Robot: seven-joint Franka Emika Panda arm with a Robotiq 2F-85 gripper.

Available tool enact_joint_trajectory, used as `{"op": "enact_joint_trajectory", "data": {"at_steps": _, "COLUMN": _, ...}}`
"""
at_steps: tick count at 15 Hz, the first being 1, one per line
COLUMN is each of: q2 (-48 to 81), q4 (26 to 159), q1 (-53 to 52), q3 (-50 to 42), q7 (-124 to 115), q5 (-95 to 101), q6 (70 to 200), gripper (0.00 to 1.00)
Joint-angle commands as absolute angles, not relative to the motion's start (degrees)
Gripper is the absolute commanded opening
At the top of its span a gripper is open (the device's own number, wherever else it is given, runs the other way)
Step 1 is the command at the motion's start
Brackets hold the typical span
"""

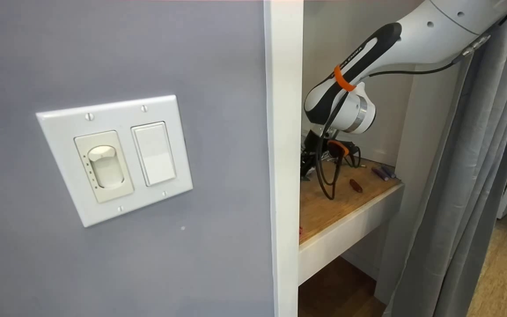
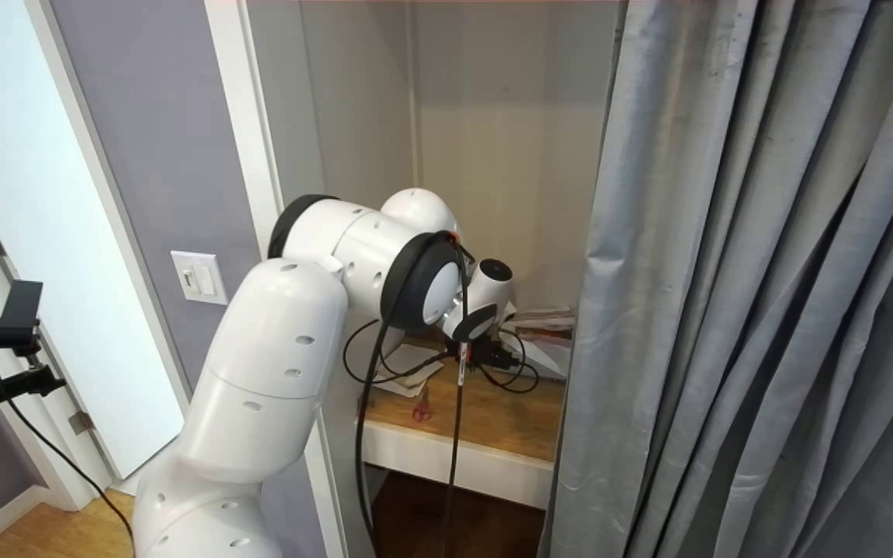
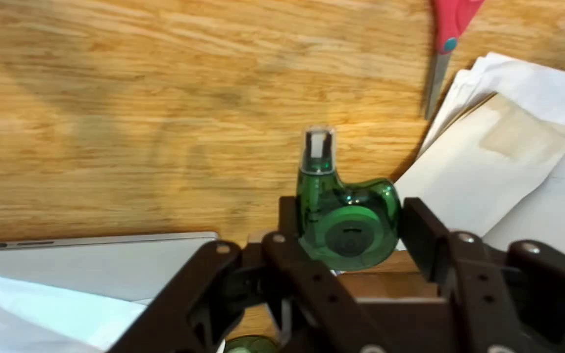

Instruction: Pick up the object on the right of the white marker and move it backwards to the right of the red scissors

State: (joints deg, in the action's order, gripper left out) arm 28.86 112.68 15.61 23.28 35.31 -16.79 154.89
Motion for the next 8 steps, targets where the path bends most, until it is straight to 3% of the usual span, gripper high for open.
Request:
{"op": "enact_joint_trajectory", "data": {"at_steps": 1, "q2": 21.96, "q4": 122.61, "q1": 21.02, "q3": 29.03, "q7": 41.99, "q5": -28.93, "q6": 160.54, "gripper": 0.31}}
{"op": "enact_joint_trajectory", "data": {"at_steps": 2, "q2": 25.66, "q4": 117.10, "q1": 16.40, "q3": 24.47, "q7": 38.67, "q5": -24.19, "q6": 157.12, "gripper": 0.56}}
{"op": "enact_joint_trajectory", "data": {"at_steps": 8, "q2": 22.86, "q4": 121.08, "q1": 18.35, "q3": 26.23, "q7": 41.28, "q5": -28.35, "q6": 159.12, "gripper": 0.56}}
